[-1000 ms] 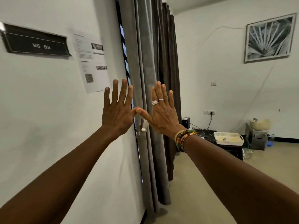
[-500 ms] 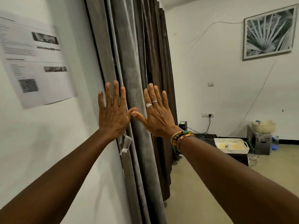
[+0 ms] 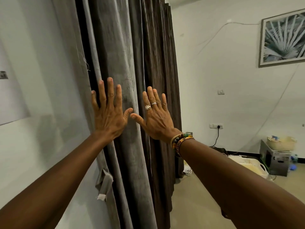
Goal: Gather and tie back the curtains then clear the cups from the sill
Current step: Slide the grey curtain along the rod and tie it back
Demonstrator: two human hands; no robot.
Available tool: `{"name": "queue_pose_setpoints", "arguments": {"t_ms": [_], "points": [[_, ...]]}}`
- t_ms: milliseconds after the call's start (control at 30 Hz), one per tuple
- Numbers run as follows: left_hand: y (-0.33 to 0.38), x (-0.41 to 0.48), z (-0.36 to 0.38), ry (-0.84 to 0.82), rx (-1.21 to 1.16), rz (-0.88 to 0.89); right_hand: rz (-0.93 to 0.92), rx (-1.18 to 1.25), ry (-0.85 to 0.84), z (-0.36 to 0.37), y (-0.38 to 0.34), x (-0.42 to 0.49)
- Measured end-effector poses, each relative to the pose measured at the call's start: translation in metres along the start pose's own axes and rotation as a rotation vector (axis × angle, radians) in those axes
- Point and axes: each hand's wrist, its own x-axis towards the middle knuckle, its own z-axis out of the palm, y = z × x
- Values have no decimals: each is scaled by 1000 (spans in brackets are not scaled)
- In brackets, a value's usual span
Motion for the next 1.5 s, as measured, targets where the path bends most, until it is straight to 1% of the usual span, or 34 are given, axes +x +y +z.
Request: {"name": "queue_pose_setpoints", "arguments": {"t_ms": [133,233,367,433,533,600,667,733,900,1000,1100,1167,1300,1400,1500], "points": [[3,8,32,35,64,-53,-39,67,-19,33,38,28],[-3,22,43,102,125,-85,-62,159,2,54,61,51],[-15,48,39,208,224,-162,-115,291,106,76,87,94],[-24,57,30,243,250,-248,-139,397,137,82,89,117],[-39,64,16,238,215,-391,-117,598,144,86,76,145],[-46,67,13,238,141,-456,-98,736,135,88,64,161],[-47,69,14,268,55,-501,-99,818,144,94,54,175],[-45,69,19,291,67,-503,-99,896,158,101,45,187],[-44,82,31,236,105,-468,-59,1058,189,96,39,207],[-49,96,36,322,110,-469,8,1148,242,93,43,222],[-50,108,40,435,-6,-583,54,1224,283,91,45,239],[-48,110,45,467,-40,-610,24,1247,297,88,47,249],[-40,117,51,503,-116,-582,-56,1312,360,81,49,275],[-29,120,60,508,-145,-644,-81,1347,339,81,43,284],[-15,128,70,495,-102,-646,-165,1341,321,82,28,286]]}}
